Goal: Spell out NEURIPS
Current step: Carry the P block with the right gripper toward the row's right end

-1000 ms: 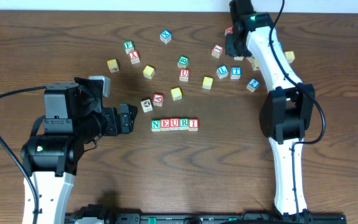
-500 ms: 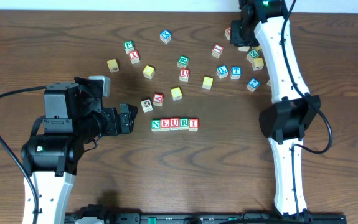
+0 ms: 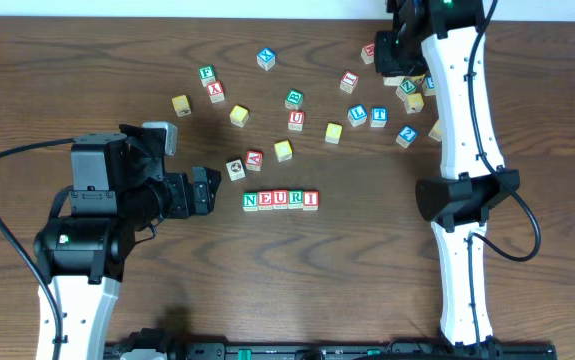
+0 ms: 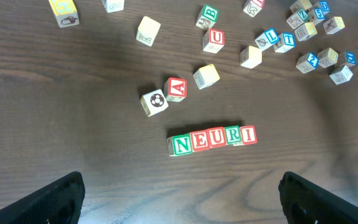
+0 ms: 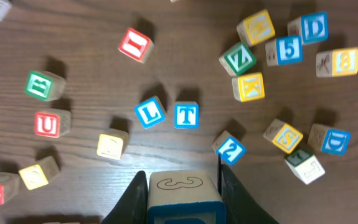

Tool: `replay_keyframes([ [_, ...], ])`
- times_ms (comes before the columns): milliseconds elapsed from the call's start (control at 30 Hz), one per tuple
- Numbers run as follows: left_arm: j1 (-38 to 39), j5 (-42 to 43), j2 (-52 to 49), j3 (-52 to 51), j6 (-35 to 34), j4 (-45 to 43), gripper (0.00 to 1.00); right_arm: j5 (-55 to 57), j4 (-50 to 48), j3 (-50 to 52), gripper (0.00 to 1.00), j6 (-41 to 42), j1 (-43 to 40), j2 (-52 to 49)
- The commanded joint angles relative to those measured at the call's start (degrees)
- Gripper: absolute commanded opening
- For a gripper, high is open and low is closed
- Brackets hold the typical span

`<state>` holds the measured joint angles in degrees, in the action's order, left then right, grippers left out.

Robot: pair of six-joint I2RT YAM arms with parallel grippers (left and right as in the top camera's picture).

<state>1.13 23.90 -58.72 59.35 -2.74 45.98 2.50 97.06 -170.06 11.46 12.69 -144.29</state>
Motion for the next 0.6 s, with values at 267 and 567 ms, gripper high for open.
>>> replay_keyframes([
  [267, -0.35, 0.50, 0.37, 0.76, 0.59, -0.11, 0.98, -1.22, 0.28, -1.46, 0.02, -1.70, 0.72, 3.61],
  [567, -0.35, 0.50, 0.37, 0.76, 0.57, -0.11, 0.98, -1.09, 0.26, -1.20, 0.08, -1.95, 1.25, 3.61],
])
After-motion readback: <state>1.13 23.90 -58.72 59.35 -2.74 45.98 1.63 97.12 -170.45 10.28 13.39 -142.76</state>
